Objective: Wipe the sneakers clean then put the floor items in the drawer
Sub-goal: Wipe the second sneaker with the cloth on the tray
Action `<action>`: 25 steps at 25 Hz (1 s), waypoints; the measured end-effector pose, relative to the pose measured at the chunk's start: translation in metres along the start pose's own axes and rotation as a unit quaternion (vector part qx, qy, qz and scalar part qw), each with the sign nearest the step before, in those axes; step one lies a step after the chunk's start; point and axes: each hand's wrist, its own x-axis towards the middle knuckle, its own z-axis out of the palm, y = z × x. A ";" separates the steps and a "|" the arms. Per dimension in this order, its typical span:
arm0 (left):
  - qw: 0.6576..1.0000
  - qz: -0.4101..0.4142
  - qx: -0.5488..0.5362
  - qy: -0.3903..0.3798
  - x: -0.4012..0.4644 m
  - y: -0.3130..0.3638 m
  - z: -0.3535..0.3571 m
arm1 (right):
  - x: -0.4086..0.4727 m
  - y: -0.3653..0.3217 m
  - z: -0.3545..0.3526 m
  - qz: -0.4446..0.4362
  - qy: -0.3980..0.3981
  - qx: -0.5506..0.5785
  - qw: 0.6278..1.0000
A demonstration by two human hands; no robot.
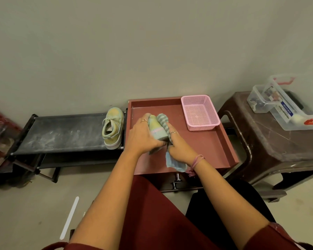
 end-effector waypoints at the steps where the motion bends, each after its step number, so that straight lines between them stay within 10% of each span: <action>1: 1.000 0.005 -0.016 0.000 -0.004 0.001 0.003 | -0.002 0.003 -0.005 0.016 -0.012 0.006 1.000; 9: 0.979 -0.004 -0.196 0.053 -0.032 0.001 0.052 | -0.041 0.032 0.003 -0.100 0.058 -0.154 0.981; 18: 0.959 -0.055 -0.254 0.114 -0.059 -0.021 0.083 | 0.007 0.069 -0.018 0.060 -0.064 -0.132 0.987; 25: 0.947 -0.055 -0.294 0.116 -0.075 -0.039 0.094 | -0.036 0.056 0.016 -0.065 -0.068 -0.174 0.980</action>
